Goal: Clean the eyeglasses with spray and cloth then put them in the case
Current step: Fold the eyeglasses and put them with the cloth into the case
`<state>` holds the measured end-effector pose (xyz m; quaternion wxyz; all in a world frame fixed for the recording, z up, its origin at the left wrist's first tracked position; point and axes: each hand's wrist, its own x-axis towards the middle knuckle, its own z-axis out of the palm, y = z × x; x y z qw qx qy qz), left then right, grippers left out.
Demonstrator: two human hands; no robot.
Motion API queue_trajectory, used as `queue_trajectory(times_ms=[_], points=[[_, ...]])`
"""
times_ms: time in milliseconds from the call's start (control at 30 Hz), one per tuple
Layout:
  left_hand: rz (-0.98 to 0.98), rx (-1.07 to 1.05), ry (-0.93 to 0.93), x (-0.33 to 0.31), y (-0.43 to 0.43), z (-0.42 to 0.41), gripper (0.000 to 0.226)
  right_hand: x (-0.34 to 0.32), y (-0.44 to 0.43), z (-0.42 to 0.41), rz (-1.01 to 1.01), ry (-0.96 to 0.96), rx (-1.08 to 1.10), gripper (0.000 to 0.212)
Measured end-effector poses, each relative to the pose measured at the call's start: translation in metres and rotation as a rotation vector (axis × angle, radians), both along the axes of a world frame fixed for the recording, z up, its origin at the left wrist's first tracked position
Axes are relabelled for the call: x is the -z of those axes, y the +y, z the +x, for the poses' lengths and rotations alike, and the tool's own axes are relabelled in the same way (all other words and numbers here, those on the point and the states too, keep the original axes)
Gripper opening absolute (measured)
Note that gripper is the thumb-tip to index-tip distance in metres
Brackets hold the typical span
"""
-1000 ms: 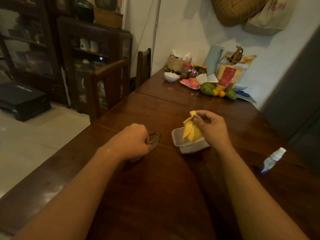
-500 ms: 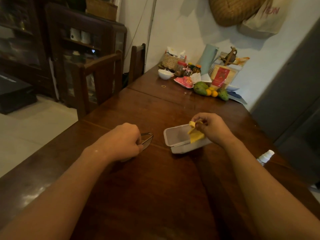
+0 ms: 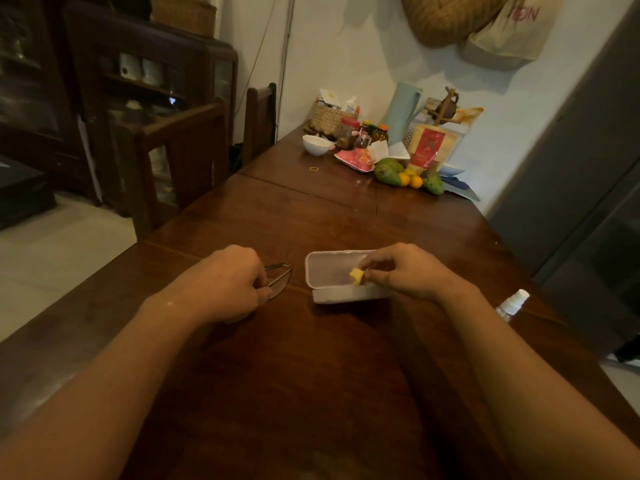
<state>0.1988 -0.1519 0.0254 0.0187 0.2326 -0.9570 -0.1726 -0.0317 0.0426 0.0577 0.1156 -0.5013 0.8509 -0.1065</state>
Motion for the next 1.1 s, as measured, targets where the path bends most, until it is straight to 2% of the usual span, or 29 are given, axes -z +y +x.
queue_trajectory(times_ms=[100, 233, 333, 467, 600, 833, 967, 1033, 1100], points=[[-0.017, 0.012, -0.007, -0.001, 0.001, 0.000, 0.019, 0.003, 0.004, 0.009, 0.037, -0.039, -0.032, 0.017], [-0.010, 0.009, 0.000, -0.002, 0.002, 0.001, 0.020, 0.010, 0.012, 0.021, 0.104, -0.044, -0.058, 0.041], [-0.014, 0.003, 0.001, -0.002, 0.003, -0.001, 0.020, 0.019, 0.015, 0.027, 0.099, -0.030, -0.068, 0.038], [-0.010, -0.017, -0.010, -0.001, 0.004, -0.003, 0.017, 0.029, 0.016, 0.038, 0.105, 0.080, -0.096, 0.031], [-0.022, -0.029, -0.010, -0.003, 0.003, -0.003, 0.015, 0.044, 0.019, 0.051, -0.010, 0.100, -0.045, 0.047], [-0.030, -0.022, 0.041, -0.011, -0.004, 0.011, 0.022, 0.047, 0.030, 0.065, -0.215, 0.230, 0.069, 0.032], [0.035, -0.104, 0.228, -0.020, -0.010, 0.024, 0.014, 0.029, 0.028, 0.077, -0.378, 0.281, 0.136, 0.029], [0.013, -0.170, 0.334, -0.023, -0.019, 0.033, 0.010, 0.017, 0.019, 0.084, -0.400, 0.328, 0.107, 0.021], [-0.038, -0.262, 0.349, -0.025, -0.029, 0.040, 0.010, 0.003, 0.003, 0.092, -0.412, 0.332, 0.020, 0.019]])
